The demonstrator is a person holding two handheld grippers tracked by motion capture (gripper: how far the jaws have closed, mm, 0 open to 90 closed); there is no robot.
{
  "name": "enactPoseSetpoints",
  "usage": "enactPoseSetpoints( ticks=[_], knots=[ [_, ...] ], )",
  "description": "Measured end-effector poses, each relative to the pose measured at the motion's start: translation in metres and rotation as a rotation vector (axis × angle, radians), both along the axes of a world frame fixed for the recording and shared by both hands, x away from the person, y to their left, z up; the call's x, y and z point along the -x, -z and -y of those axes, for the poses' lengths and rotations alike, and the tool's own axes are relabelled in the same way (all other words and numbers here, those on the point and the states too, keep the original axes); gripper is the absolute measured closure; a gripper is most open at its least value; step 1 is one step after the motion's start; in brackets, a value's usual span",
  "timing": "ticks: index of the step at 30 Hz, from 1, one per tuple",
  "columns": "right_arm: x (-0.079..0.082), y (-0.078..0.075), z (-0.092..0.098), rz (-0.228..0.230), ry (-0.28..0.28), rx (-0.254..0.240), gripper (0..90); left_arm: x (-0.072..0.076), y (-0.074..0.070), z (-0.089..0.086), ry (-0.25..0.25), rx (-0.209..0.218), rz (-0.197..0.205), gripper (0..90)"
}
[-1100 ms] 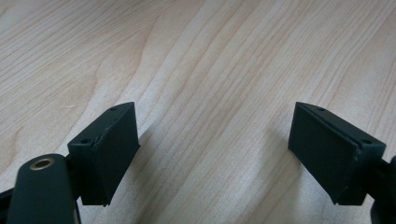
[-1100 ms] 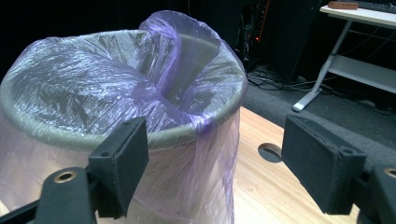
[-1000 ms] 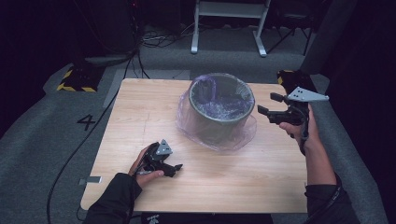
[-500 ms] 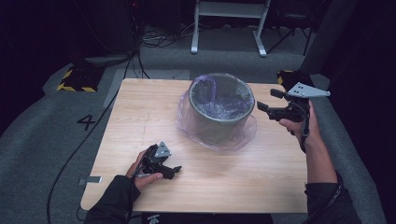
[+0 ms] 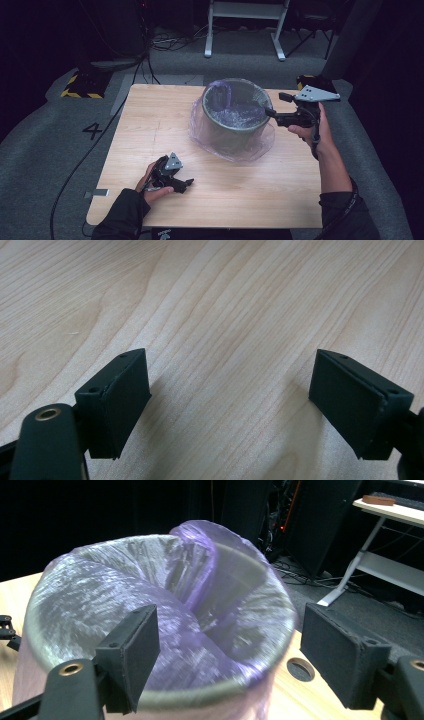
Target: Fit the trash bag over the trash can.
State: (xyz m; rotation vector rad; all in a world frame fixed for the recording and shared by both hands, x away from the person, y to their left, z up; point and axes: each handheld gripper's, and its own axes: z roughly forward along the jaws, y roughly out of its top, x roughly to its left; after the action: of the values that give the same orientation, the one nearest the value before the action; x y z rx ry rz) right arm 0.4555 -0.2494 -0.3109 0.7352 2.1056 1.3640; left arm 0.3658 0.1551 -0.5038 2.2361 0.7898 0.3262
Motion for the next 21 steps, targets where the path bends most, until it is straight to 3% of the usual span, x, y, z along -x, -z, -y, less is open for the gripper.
enactPoseSetpoints(
  ticks=[10,21],
  knots=[
    [-0.014,0.002,-0.020,-0.010,-0.022,0.037,23.4,0.000,0.000,0.000,0.000,0.000,0.000,15.9],
    [-0.045,0.006,-0.036,-0.041,0.003,0.084,24.1,0.000,0.000,0.000,0.000,0.000,0.000,16.0]
  ],
)
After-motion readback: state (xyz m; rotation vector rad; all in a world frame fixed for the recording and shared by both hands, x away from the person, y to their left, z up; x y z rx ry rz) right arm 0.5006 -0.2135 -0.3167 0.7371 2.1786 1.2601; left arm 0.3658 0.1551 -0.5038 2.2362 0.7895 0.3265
